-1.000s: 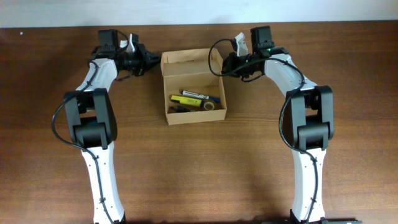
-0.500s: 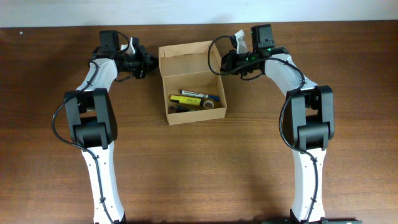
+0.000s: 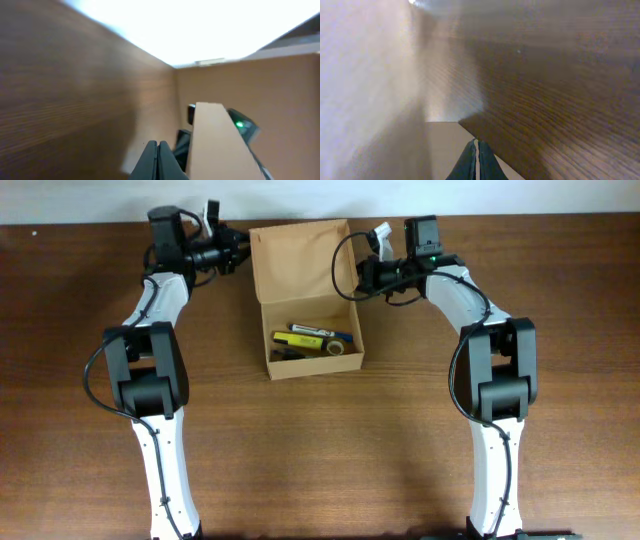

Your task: Pack container

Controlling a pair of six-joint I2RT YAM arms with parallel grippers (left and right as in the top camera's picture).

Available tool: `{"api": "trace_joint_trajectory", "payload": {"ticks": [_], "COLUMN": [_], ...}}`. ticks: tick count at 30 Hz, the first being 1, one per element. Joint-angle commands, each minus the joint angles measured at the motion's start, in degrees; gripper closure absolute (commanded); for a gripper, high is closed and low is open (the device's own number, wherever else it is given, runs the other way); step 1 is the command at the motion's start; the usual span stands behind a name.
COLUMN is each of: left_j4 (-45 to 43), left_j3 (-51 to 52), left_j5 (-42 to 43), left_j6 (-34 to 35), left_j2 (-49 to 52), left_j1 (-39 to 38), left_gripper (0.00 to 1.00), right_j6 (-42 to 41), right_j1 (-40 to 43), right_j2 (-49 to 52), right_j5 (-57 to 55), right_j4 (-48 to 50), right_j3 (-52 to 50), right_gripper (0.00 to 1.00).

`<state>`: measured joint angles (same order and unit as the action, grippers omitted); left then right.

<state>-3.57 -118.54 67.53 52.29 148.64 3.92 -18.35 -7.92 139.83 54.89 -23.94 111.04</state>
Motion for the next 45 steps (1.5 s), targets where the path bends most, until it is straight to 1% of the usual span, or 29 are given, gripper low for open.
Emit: {"api": "trace_joint_trajectory", "payload": {"ticks": [1,3,4,6,9,12,14,19,24,27,28,31,33,39,45], "left_j4": [-0.70,-0.50,-0.48,-0.07,4.31,7.19,10.75,21.77,35.32,42.99,46.86,54.58,60.70,73.99,80.74], "left_j3": [-4.31,-6.36,-8.39,-10.34,-13.57,-15.28,-16.13,-16.65,-16.65,-16.65,-16.65,-16.63,-16.63,-16.63,-16.61], "left_j5": [5.81,5.84,5.95,6.69,7.08,7.13,6.78,3.50,-3.85,-8.17,-9.99,-14.05,-18.23,-28.48,-32.81], "left_j6": [4.09,6.05,7.32,7.50,7.21,6.32,3.65,-4.90,-15.39,-20.87,-23.76,-28.81,-31.89,-38.71,-39.82], "left_j2": [0.72,0.70,0.70,0.59,0.48,0.48,0.37,0.37,0.37,0.37,0.37,0.37,0.39,0.39,0.46], "left_j1": [-0.17,-0.20,-0.20,-0.26,-0.79,-1.36,-1.70,-1.62,0.50,2.82,4.09,6.47,8.22,8.87,6.54], "left_gripper": [0.98,0.98,0.99,0.99,0.98,0.99,0.98,0.99,0.98,0.98,0.98,0.98,0.98,0.98,0.98], "right_j6": [2.27,4.04,6.29,8.59,12.15,13.42,14.97,14.97,15.85,16.92,17.31,18.16,18.16,17.20,15.93], "right_j1": [-0.22,-0.22,-0.22,-0.22,-0.22,-0.28,-0.39,-0.37,-0.33,-0.33,-0.33,-0.33,-0.31,-0.31,-0.39], "right_j2": [-0.85,-1.81,-2.73,-3.28,-3.41,-3.41,-3.41,-3.41,-3.41,-3.41,-3.39,-3.39,-3.39,-2.40,1.05], "right_j5": [3.37,1.90,-0.02,-0.98,-1.86,-3.32,-3.76,-6.71,-15.06,-18.84,-20.17,-22.51,-24.96,-29.11,-28.39], "right_j4": [-1.03,-3.63,-6.95,-10.64,-17.46,-21.33,-23.28,-25.83,-29.88,-32.00,-32.94,-34.23,-34.73,-35.98,-37.59], "right_j3": [4.76,6.60,8.57,10.95,15.61,18.18,19.56,20.81,20.81,20.76,20.76,20.76,20.76,20.74,20.65], "right_gripper": [0.96,0.96,0.96,0.96,0.96,0.96,0.96,0.96,0.96,0.96,0.96,0.96,0.96,0.96,0.96]}}
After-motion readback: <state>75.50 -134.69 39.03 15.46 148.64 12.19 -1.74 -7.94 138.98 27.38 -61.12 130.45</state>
